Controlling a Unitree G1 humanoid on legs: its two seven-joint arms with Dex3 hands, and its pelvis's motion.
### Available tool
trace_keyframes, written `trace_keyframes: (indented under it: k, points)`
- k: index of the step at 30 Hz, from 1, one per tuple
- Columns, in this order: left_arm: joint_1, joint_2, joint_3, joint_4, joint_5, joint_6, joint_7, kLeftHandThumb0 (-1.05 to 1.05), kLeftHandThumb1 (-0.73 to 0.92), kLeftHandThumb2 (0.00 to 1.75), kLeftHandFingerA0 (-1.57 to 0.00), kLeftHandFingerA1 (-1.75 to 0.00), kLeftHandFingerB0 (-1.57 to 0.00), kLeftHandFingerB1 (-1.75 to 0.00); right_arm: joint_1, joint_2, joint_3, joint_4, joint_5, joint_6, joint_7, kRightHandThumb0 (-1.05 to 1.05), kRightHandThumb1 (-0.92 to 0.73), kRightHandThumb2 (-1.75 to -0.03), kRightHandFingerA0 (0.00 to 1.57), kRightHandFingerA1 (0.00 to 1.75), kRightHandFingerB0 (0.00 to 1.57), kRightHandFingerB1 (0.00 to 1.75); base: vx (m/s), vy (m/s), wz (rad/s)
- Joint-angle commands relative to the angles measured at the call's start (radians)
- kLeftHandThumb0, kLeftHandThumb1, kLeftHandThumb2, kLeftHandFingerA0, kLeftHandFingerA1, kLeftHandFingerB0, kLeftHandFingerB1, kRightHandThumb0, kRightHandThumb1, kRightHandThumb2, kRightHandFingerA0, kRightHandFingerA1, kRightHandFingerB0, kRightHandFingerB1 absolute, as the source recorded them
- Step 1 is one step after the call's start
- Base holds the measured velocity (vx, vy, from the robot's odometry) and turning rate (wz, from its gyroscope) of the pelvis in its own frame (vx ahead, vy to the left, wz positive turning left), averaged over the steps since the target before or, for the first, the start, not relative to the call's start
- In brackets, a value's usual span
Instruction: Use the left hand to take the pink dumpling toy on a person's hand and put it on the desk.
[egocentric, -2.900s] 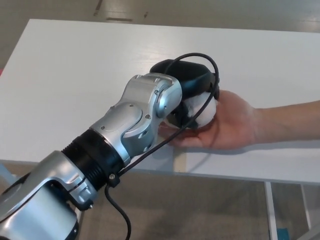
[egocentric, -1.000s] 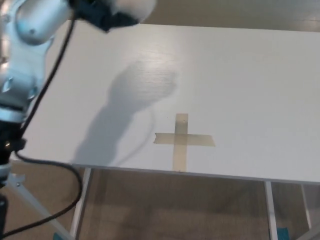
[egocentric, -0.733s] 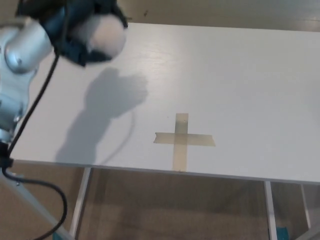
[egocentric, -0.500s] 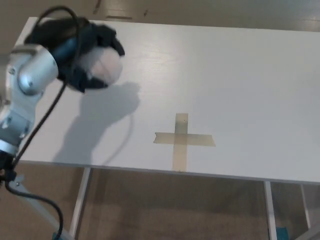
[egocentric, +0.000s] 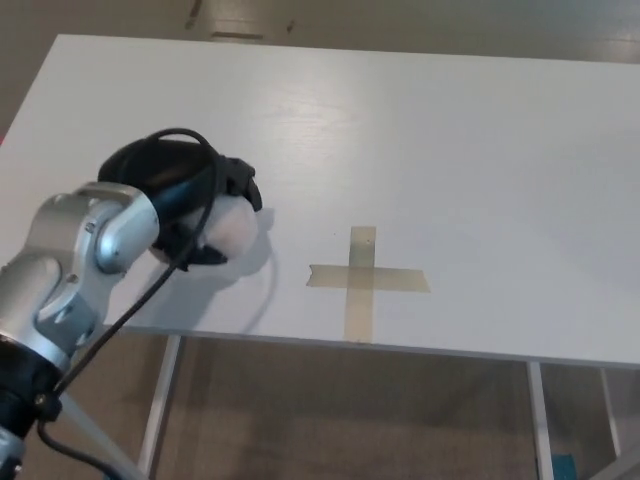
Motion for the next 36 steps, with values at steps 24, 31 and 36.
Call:
trace_keyframes:
  k: [24,31,36]
  points:
    - [0.034,0.007,0.036,-0.122,0.005,0.113,-0.133,-0.75,0.43,0.83,0.0,0.0,-0.02,-0.13,0.015,-0.002,-0.01,0.004,0.006,0.004,0.004,-0.2,-0.68,-0.6,0.61,0.45,0.48,0.41,0.0,0.0,0.0]
    - [-0.005,0.049,0.102,-0.255,-0.033,0.122,-0.208,-0.76,0.43,0.84,0.0,0.0,-0.01,-0.13,-0.006,-0.005,-0.009,0.007,0.002,0.014,0.005,-0.22,-0.68,-0.6,0.6,0.45,0.48,0.41,0.0,0.0,0.0]
    - [-0.013,0.093,0.191,-0.407,-0.09,0.121,-0.252,-0.77,0.43,0.85,0.0,0.0,-0.02,-0.13,-0.008,-0.004,-0.011,0.01,0.003,0.016,0.007,-0.22,-0.67,-0.6,0.6,0.45,0.49,0.41,0.0,0.0,0.0]
